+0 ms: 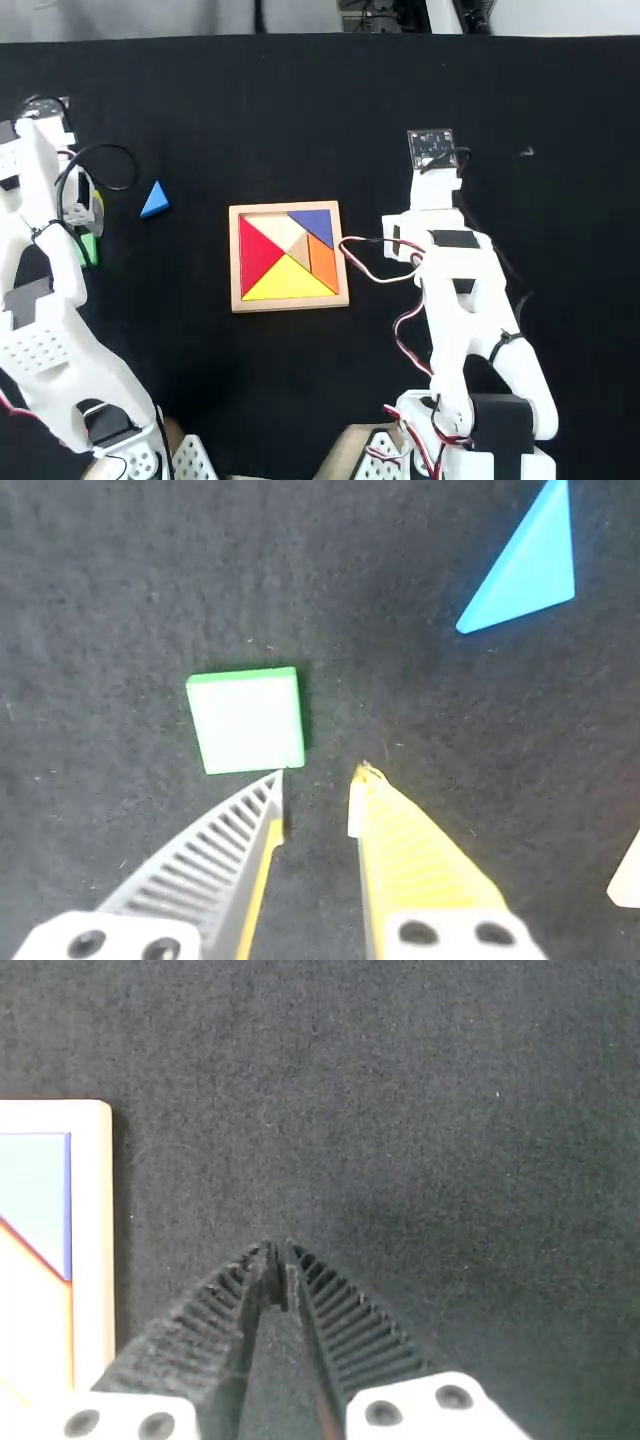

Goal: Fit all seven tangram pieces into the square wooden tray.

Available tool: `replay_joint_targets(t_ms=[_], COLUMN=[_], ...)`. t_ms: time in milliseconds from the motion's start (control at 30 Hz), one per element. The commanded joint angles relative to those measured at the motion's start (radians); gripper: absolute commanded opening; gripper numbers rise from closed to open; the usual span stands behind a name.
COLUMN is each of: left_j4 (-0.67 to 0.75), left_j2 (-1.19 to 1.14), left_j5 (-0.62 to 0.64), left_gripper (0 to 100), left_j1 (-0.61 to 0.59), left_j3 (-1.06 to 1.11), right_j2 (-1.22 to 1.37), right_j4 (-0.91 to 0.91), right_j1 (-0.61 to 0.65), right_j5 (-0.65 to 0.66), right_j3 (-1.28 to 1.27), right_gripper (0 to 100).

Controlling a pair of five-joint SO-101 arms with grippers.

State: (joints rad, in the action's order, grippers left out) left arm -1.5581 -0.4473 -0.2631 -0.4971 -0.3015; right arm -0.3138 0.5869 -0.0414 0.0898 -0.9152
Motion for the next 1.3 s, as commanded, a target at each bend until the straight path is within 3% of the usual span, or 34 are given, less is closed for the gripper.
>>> replay_joint_targets(t_ms=[0,167,333,500,733,1033,1267], left_j4=[-0.006,-0.009,0.081,0.146,0.164,0.160,-0.057], left_j2=[-0.002,0.008,-0.058,-0.175,-0.253,-0.264,-0.176], left_j5=[-0.012,-0.011,-0.015,-0.114,-0.117,-0.110,-0.110], left_gripper=[12,14,30,27,25,9,9], left_j1=[0.027,-0.044,-0.145,-0.159,-0.116,-0.076,-0.048], left_j3=[-0.065,-0.088,-0.047,-0.035,-0.036,-0.039,-0.156], right_j2=[-0.002,-0.002,-0.002,-0.001,-0.001,-0.001,-0.001], right_j4=[-0.018,-0.018,-0.018,-0.018,-0.018,-0.018,-0.018], right_j1=[-0.005,-0.005,-0.003,-0.003,-0.003,-0.003,-0.003], right_j5=[0.008,0.008,0.008,0.008,0.008,0.008,0.008], right_j3=[0.021,0.021,0.021,0.021,0.021,0.021,0.021], right_gripper=[1.1,1.1,1.1,1.1,1.1,1.1,1.1])
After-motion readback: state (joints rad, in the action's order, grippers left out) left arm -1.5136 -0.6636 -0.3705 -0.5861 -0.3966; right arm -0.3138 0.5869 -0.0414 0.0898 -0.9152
